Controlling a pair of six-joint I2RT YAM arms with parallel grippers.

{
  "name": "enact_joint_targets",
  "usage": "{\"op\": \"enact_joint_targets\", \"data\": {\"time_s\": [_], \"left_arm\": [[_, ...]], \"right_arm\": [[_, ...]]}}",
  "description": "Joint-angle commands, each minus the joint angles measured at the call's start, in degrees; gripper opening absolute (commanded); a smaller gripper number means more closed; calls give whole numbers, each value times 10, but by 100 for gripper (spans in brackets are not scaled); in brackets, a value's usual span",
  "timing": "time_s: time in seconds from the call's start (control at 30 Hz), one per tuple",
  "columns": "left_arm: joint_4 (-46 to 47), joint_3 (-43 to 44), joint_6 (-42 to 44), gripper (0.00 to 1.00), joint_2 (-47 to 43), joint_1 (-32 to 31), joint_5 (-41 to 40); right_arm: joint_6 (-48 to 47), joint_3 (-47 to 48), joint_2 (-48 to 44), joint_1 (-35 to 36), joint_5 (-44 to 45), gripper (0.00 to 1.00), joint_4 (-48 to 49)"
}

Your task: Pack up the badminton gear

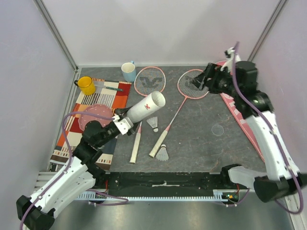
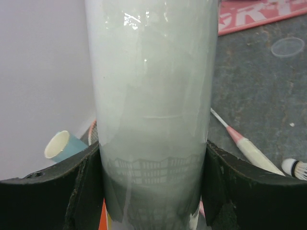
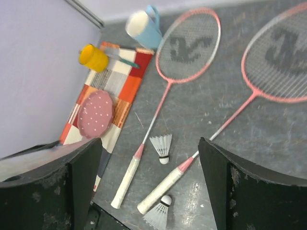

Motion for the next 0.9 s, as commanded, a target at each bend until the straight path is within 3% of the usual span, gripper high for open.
{"op": "enact_joint_targets", "data": {"time_s": [0.0,0.13,0.23,0.47,0.53,0.57,0.63,0.87], "left_arm": [[84,15,-12,38,-33,-1,-83],[99,6,-12,38,-48,-1,-120],[107,4,-12,37,-56,-1,-133],[104,6,-13,37,-58,-1,-110],[103,6,-14,37,-61,-1,-107],[103,5,-14,37,-61,-1,-104],[104,5,-17,38,-60,-1,-94],[101,7,-20,38,-59,-1,-86]], "right_arm": [[105,-100,131,17,34,88,108],[107,-77,263,104,70,88,122],[176,-55,338,137,99,86,121],[270,32,449,209,205,86,41],[285,47,471,221,219,79,24],[294,54,477,224,220,69,21],[302,62,495,233,218,64,18],[290,81,510,258,246,59,-19]]}}
